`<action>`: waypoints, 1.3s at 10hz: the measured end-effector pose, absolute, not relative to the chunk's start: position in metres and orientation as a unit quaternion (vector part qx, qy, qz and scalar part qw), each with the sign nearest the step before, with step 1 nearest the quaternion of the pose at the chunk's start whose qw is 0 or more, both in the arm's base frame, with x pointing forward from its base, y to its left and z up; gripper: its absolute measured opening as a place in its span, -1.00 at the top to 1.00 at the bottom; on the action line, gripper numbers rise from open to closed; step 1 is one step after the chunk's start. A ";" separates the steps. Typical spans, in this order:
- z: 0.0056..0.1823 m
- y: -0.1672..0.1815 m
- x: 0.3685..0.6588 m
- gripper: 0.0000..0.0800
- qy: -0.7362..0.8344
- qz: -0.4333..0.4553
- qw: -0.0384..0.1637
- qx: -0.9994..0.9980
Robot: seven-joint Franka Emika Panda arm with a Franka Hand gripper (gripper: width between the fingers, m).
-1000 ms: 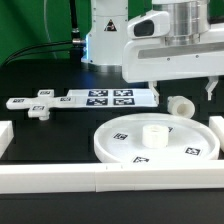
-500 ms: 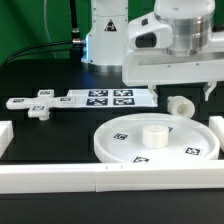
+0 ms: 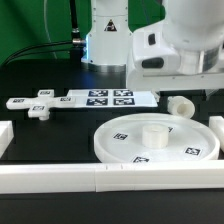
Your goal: Assemble round table
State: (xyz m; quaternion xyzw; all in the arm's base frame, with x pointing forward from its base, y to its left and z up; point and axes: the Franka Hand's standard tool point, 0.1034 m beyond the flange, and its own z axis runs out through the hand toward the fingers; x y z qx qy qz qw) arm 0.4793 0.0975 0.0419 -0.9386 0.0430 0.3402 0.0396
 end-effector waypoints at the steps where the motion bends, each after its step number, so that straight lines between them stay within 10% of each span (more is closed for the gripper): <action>1: 0.038 0.098 0.477 -0.62 0.039 0.368 0.040 -0.928; 11: 0.008 0.104 0.461 -0.62 0.021 0.455 0.039 -0.889; 13: 0.007 0.104 0.461 -0.01 0.021 0.453 0.039 -0.890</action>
Offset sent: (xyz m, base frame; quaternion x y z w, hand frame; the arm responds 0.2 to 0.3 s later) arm -0.0105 0.0008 -0.0073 -0.0044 -0.1797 -0.0071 0.9837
